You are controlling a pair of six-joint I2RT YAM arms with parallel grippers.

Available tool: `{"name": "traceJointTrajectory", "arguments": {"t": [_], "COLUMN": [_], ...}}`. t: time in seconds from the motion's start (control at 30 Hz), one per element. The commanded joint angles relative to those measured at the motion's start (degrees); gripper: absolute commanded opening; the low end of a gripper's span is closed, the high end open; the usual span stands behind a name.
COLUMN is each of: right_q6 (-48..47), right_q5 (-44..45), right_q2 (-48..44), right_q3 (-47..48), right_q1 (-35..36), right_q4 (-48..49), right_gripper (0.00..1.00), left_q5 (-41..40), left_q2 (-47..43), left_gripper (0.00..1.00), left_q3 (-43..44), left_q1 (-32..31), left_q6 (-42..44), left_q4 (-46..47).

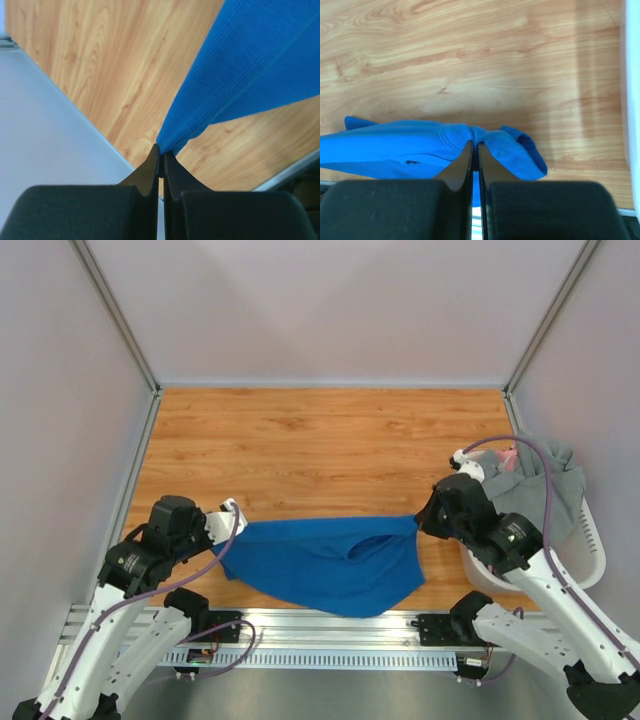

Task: Fold and stack the mixed laundry pile
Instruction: Flatten out the tank top at the center of the board.

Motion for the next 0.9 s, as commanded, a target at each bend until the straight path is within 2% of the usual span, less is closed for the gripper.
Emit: {"name": "traceJointTrajectory", "arguments": {"t": [0.0,0.13,0.23,0.27,0.33,0.4,0.5,0.63,0.77,0.87], "right_q6": [-7.3,-11.2,-12.7,-12.9,-13.6,-13.9,-13.8,-12.0,-9.7,-8.9], "right_q5": [-1.9,-8.2,-8.8,-9.1,-10.5,-10.3,-10.4,-11.9,-12.9,-11.5], "right_q2": [5.8,17.3,26.1,27.5,29.0,28.7,24.8,18.3,13.2,12.5], "right_q3": [6.1,17.0,29.2,32.5,38.4,39.9,36.7,24.7,8.4,2.6], "right_q1": [-6.7,-15.0,-17.5,-17.5,-17.5,-17.5,-17.5,-17.5,-17.5,-17.5], "right_q4": [6.7,13.5,12.2,11.2,9.3,8.5,8.1,9.9,12.6,15.0], "right_gripper": [0.00,0.00,0.00,0.00,0.00,0.00,0.00,0.00,0.00,0.00], "left_q5": [-4.5,-6.2,-4.2,-3.9,-2.6,-0.3,4.2,8.6,10.8,13.0], "left_q2": [2.6,11.5,20.0,22.9,24.3,23.7,20.8,14.1,11.3,10.4], "left_gripper": [0.00,0.00,0.00,0.00,0.00,0.00,0.00,0.00,0.00,0.00], "left_q3": [2.0,10.0,21.3,26.7,31.9,33.2,31.2,17.6,6.2,-2.4], "left_q1": [0.3,3.7,9.7,11.8,12.5,12.5,12.5,12.5,12.6,12.5], "left_q6": [1.4,3.0,1.8,1.6,1.9,1.6,0.6,1.6,0.7,0.2], "left_q4": [9.7,16.6,17.9,17.7,17.0,16.3,13.9,14.1,14.2,15.0]}}
